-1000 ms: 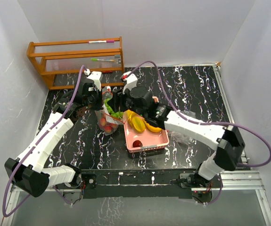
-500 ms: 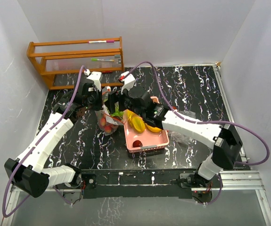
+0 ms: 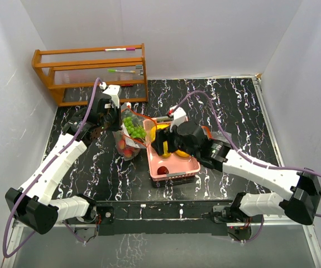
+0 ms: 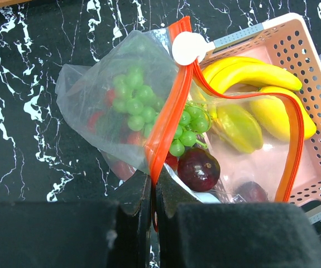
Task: Place the food in the zip-top bag and seal the zipper
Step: Place the fake fruit in the zipper food storage bag, then pick up the fake fruit from the bin.
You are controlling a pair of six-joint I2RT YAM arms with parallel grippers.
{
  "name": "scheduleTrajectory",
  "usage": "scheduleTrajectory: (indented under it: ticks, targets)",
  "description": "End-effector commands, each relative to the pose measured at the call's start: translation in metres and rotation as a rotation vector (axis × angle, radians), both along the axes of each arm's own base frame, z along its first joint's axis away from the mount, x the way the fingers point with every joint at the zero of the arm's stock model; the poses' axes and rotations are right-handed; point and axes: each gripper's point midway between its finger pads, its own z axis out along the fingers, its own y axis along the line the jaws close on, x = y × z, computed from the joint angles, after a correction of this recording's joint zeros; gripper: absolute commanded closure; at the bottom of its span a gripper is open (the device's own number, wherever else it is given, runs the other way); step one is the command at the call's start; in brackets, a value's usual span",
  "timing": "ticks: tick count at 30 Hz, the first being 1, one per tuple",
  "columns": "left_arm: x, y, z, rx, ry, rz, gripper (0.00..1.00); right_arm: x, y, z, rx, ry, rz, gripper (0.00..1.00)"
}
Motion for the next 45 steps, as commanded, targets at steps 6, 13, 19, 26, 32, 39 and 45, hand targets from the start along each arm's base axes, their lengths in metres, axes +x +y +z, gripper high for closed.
scheduleTrajectory:
  ticks: [6, 13, 19, 26, 32, 39, 45]
  targets:
    - [0.0, -0.001, 0.01, -0.014, -0.025, -0.003, 1.0, -0.055, -0.003, -0.097, -0.109, 0.293, 0.143, 0.24]
    - [-0.002, 0.005, 0.013, 0.004, -0.033, 0.01, 1.0, -0.054, 0.002, -0.137, -0.199, 0.369, 0.102, 0.24]
    - [-0.005, 0.009, 0.013, 0.014, -0.038, 0.018, 1.0, -0.057, -0.005, -0.171, -0.265, 0.42, 0.041, 0.24]
    - [-0.003, 0.007, 0.011, 0.01, -0.033, 0.013, 1.0, -0.051, -0.013, -0.192, -0.331, 0.412, -0.023, 0.24]
    - [-0.004, 0.007, 0.009, 0.012, -0.029, 0.013, 1.0, -0.05, -0.019, -0.212, -0.405, 0.431, -0.037, 0.32]
    - [-0.004, 0.008, 0.009, 0.014, -0.031, 0.018, 1.0, -0.048, -0.016, -0.211, -0.426, 0.429, -0.032, 0.63]
    - [-0.005, 0.008, 0.007, 0.014, -0.029, 0.016, 1.0, -0.027, -0.017, -0.174, -0.412, 0.334, -0.094, 0.71]
